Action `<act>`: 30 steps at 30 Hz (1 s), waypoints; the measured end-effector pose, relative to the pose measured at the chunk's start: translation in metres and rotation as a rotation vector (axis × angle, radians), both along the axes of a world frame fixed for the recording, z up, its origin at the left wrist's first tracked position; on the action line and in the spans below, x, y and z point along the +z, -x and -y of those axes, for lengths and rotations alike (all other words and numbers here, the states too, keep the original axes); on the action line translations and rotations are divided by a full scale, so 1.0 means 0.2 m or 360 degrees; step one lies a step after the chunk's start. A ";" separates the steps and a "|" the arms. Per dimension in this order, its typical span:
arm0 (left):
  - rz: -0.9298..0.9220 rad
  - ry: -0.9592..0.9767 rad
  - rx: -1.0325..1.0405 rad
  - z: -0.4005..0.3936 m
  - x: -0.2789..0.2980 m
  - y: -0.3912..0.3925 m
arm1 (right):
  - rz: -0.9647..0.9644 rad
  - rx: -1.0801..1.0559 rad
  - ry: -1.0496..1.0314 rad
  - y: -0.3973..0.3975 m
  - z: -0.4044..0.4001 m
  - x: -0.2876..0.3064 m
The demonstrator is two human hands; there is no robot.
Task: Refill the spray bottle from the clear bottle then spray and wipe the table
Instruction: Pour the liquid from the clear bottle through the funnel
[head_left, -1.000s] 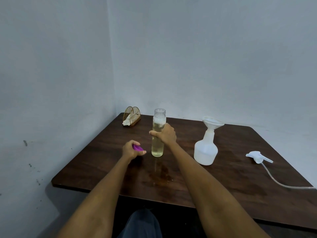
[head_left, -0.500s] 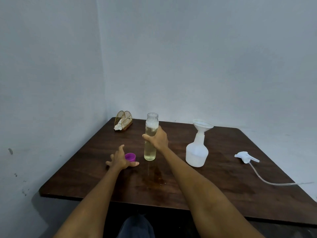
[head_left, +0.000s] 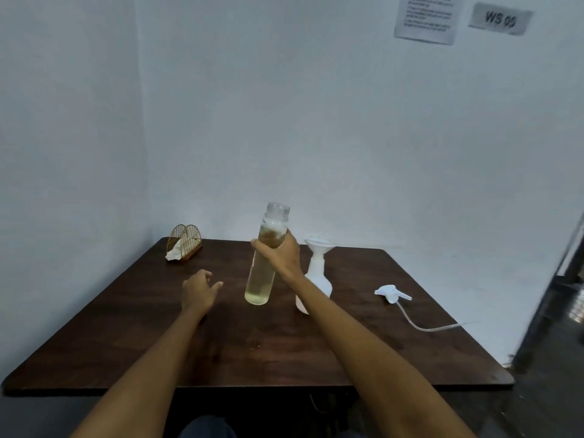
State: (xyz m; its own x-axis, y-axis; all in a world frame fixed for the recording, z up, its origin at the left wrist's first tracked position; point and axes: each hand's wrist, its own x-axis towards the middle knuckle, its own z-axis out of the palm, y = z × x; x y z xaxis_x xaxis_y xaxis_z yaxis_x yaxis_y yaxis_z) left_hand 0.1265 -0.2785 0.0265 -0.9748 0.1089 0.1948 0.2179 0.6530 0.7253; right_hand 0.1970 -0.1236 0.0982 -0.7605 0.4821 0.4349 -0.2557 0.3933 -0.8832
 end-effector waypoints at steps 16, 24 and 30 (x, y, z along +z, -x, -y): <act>0.0326 -0.0630 -0.0598 -0.70 0.44 -0.17 | 0.0290 -0.0379 -0.0289 -0.38 -0.72 0.27; 0.0628 -0.0399 -0.0534 -0.80 0.53 -0.08 | 0.0551 -0.0465 -0.0594 -0.29 -0.91 0.18; 0.0853 -0.0576 -0.0532 -0.84 0.51 -0.06 | 0.0703 -0.0485 -0.0824 -0.21 -0.96 0.15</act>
State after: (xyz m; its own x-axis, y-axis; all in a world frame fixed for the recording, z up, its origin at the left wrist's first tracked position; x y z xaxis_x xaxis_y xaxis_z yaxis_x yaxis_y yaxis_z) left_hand 0.1377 -0.1096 0.1280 -0.8724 0.4365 -0.2199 -0.0820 0.3128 0.9463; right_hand 0.2384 0.0681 0.1282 -0.7824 0.5162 0.3484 0.2670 0.7835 -0.5611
